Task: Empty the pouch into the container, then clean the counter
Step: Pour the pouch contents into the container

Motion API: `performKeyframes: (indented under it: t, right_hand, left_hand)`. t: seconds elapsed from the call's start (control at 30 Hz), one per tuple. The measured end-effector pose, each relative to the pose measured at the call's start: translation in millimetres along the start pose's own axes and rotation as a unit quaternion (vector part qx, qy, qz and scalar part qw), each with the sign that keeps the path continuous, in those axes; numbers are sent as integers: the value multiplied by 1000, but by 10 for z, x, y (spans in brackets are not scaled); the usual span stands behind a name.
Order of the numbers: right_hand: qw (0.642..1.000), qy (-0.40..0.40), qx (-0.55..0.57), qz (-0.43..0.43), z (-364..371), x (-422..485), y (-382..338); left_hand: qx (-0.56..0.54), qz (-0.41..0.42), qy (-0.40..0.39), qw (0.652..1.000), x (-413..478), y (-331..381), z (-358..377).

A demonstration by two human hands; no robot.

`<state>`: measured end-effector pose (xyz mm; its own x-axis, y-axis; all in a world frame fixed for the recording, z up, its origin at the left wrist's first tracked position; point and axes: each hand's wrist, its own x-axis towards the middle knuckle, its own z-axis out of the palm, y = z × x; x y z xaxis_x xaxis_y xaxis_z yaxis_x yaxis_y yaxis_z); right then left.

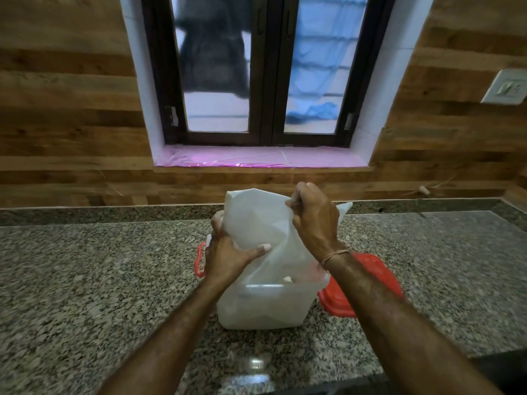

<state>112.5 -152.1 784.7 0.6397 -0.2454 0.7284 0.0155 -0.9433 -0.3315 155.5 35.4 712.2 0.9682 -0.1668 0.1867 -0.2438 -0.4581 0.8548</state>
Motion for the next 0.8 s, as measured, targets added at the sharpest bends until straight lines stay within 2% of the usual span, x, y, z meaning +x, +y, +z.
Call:
performKeyframes:
  t: [0.1, 0.17, 0.23, 0.3, 0.37, 0.43, 0.47, 0.53, 0.63, 0.7, 0.8]
  right_hand:
    - [997, 25, -39, -63, -1, -52, -90]
    - [992, 36, -70, -95, -20, -68, -59]
    - [987, 47, -101, -117, -48, -64, 5]
    - [982, 51, -123, -134, -52, -69, 42]
    - [977, 43, -136, -161, -31, -71, 26]
    - [976, 18, -116, -186, -35, -62, 10]
    - [980, -13, -87, -179, -76, -29, 21]
    - [986, -119, -31, -111, -239, 102, 96]
    - [960, -264, -89, -37, -447, 243, 262]
    - [959, -257, -121, -13, -464, 216, 321]
    - [971, -180, -158, -12, -382, 102, 306]
  left_hand:
    - [48, -59, 72, 995, 6, 108, 33]
    - [54, -65, 83, 993, 32, 81, -7]
    - [-11, -39, 59, 997, 64, 13, -57]
    - [-123, -23, 11, 992, 74, 25, -119]
    - [-227, -42, -2, 973, 100, 135, -161]
    - [-306, -61, 20, 950, 133, 263, -210]
    - [-339, -72, 31, 938, 149, 309, -236]
    - [-388, -90, 45, 916, 139, 365, -287]
    - [-415, -91, 59, 904, 93, 399, -313]
    - [-400, -76, 66, 911, 53, 406, -290]
    - [-333, -16, 67, 940, 24, 357, -262]
